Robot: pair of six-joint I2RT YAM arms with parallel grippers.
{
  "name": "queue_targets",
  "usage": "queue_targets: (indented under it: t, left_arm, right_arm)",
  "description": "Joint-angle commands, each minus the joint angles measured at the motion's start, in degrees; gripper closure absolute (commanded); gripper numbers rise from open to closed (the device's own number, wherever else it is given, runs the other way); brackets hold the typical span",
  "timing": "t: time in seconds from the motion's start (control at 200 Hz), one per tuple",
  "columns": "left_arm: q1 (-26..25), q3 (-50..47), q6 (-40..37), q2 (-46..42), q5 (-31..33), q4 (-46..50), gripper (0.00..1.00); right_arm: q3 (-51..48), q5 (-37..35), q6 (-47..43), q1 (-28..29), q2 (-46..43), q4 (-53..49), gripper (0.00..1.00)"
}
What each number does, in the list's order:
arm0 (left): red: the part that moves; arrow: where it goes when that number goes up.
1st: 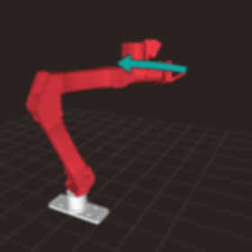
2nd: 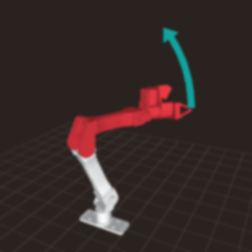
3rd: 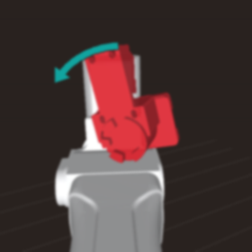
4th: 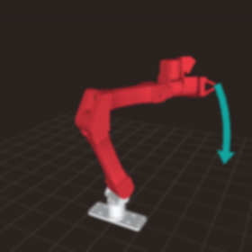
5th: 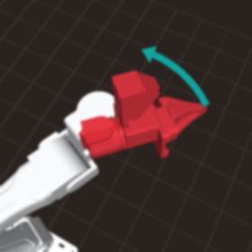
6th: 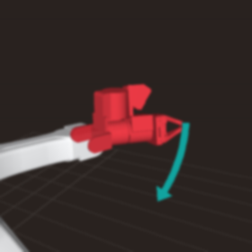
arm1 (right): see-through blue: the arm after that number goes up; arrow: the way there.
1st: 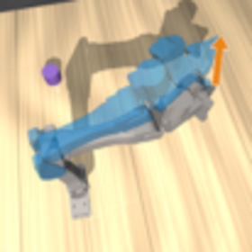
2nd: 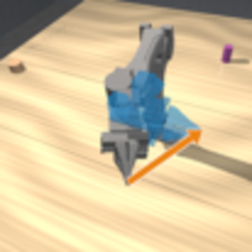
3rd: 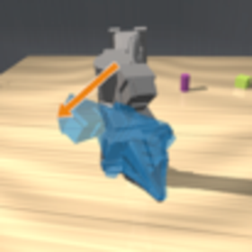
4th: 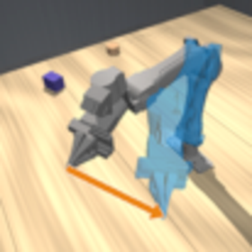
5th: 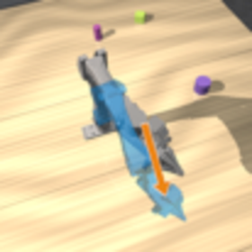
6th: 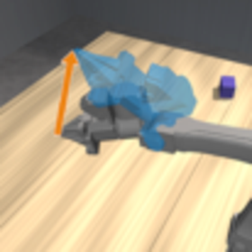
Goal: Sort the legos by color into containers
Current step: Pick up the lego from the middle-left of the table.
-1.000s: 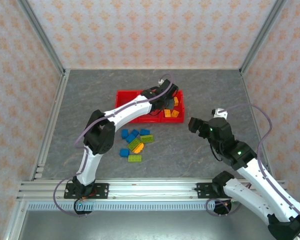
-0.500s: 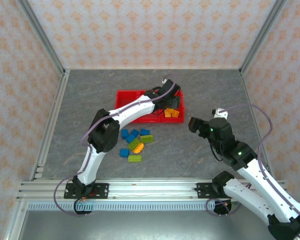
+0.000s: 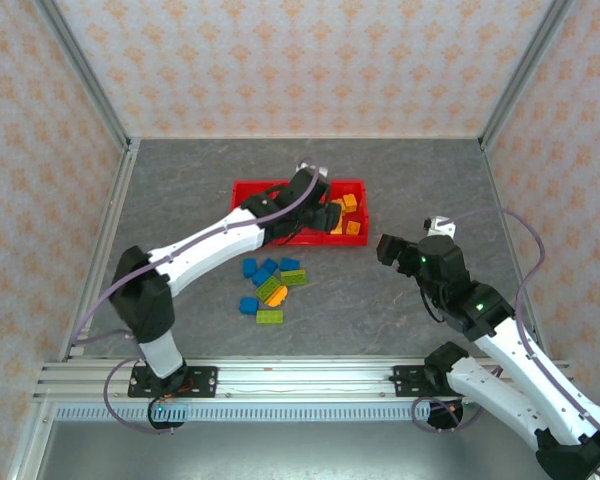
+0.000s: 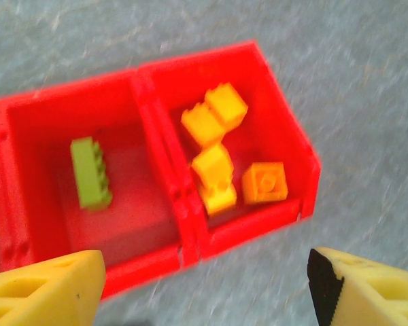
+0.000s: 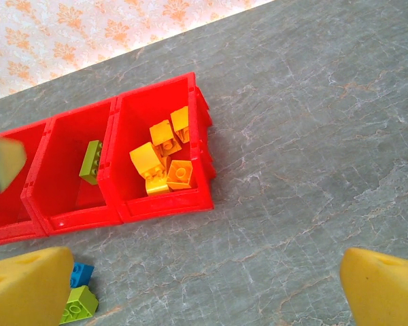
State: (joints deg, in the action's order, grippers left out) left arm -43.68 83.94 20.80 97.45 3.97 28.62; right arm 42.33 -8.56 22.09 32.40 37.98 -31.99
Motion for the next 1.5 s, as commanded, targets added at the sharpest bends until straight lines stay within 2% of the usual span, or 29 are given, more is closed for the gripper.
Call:
queue_targets:
  t: [0.0, 0.28, 0.591, 0.716, 0.981, 1.497]
  left_arm:
    - [-2.2, -7.4, -1.1, -3.7, 4.6, 6.5, 0.21]
    - [-8.8, -16.0, 5.1, -5.9, 10.0, 12.8, 0.33]
    - [-11.7, -18.5, 9.0, -1.9, 11.6, 13.8, 0.46]
    - [-13.0, -19.4, 10.5, -0.1, 11.4, 14.1, 0.47]
    - [-13.6, -22.0, 12.5, 1.4, 10.6, 13.7, 0.50]
    - [-13.7, -22.8, 14.3, 5.3, 9.8, 12.7, 0.64]
  right_arm:
    - [-1.0, 0.0, 0.0, -0.1, -0.6, 1.2, 0.00]
    - [-0.9, -0.5, 0.1, -0.1, -0.4, 1.1, 0.00]
    - [-0.8, -0.8, 0.4, -0.1, -0.5, 0.8, 0.00]
    - [-0.9, -0.8, 0.4, -0.1, -0.4, 0.9, 0.00]
    - [-1.0, -0.7, 0.3, -0.1, -0.2, 1.0, 0.00]
    - [-1.0, -0.6, 0.3, -0.1, 0.0, 1.1, 0.00]
